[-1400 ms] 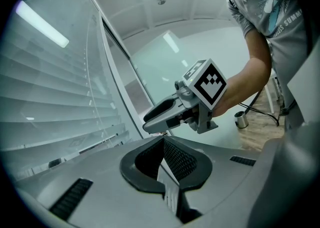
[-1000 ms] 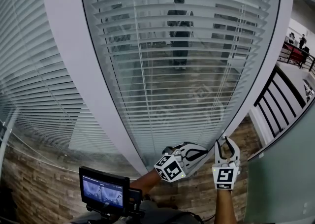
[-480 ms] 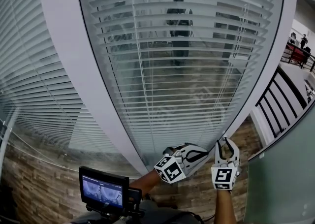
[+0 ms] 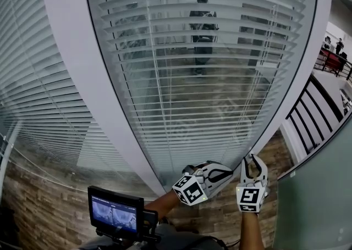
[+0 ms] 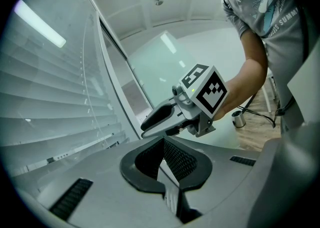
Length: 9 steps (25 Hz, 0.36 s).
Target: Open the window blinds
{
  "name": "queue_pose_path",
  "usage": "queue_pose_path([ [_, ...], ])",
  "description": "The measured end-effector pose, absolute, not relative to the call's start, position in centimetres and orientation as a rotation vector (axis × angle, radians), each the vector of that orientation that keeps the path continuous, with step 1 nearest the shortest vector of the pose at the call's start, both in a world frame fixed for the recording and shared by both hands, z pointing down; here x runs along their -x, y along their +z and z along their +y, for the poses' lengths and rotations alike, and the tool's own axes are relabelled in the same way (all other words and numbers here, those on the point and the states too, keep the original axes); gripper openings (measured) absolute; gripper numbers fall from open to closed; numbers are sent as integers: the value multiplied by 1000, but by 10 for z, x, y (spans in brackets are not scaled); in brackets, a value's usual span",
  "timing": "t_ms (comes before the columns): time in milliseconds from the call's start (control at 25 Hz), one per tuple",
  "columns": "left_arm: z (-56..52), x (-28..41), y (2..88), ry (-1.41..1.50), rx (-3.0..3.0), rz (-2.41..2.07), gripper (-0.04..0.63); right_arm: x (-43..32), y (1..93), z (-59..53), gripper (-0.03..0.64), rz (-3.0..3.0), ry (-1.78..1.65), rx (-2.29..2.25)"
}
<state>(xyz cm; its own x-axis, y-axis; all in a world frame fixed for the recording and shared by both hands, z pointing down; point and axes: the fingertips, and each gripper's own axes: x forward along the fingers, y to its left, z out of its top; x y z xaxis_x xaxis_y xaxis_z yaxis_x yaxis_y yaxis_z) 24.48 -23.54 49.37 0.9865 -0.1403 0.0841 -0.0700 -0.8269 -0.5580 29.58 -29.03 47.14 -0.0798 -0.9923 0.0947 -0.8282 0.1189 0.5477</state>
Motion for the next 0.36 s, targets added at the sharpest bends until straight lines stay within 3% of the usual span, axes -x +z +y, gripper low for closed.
queue_pose_path([
  [360, -234, -244, 494, -157, 2546, 142, 5, -295, 472, -292, 100, -1956, -490, -1760],
])
